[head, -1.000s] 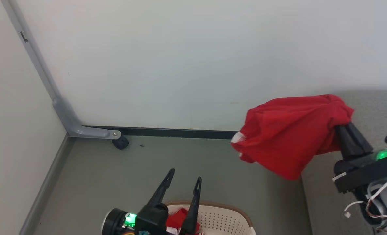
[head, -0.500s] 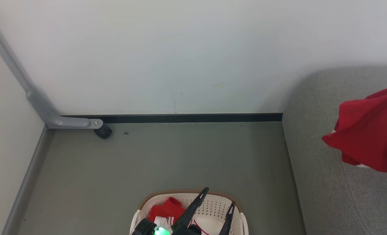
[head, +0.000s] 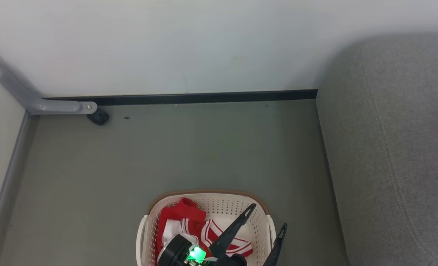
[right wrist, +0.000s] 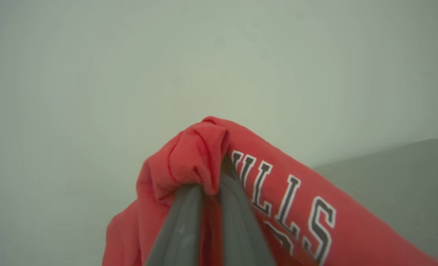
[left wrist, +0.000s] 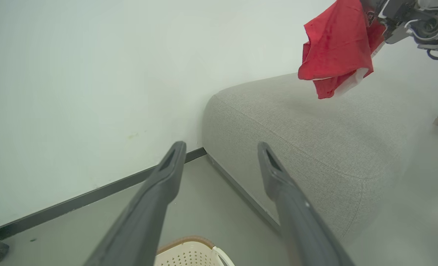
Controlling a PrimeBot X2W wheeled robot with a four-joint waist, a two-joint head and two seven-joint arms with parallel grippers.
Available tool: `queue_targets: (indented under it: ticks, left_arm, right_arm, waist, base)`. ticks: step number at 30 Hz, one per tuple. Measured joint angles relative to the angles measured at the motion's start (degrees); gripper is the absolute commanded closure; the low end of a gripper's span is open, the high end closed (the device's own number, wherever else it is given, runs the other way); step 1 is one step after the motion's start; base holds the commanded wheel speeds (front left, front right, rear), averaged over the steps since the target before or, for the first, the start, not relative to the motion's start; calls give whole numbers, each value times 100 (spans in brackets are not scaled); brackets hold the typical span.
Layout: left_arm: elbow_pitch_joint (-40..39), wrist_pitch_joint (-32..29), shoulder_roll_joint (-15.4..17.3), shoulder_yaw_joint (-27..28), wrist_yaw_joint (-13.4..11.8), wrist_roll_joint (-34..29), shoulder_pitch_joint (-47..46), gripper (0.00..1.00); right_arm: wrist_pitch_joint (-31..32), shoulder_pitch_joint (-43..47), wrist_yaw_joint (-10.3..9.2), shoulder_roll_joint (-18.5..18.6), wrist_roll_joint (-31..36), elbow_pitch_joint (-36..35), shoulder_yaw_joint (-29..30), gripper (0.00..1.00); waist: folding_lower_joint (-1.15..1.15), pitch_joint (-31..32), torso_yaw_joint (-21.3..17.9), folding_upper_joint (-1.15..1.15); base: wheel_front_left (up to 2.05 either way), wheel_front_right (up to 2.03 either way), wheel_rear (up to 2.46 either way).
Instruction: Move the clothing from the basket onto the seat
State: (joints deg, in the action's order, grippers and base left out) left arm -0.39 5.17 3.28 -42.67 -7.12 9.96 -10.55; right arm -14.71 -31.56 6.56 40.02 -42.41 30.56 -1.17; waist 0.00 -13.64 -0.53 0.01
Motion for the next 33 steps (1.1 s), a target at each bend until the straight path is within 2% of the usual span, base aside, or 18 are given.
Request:
queue_targets:
  ticks: [11, 23, 33]
  left_arm:
    - [-103, 124, 0, -269, 0, -59, -559, 0]
    - [-177, 389, -5, -380, 0, -94, -978, 0]
    - [-40, 558, -10, -367, 0, -64, -1155, 0]
  right_arm:
    - [0, -583, 49, 645, -263, 676, 444, 100]
    - [0, -864, 51, 1045, -750, 659, 47, 100]
    - [-1, -966, 51, 1048, -1123, 929, -485, 100]
  waist:
    - [1, -870, -8, 0]
    - [1, -1722, 216, 1]
    - [1, -2088, 421, 0]
  base:
    - [0, 0, 0]
    - [0, 0, 0]
    - [0, 0, 0]
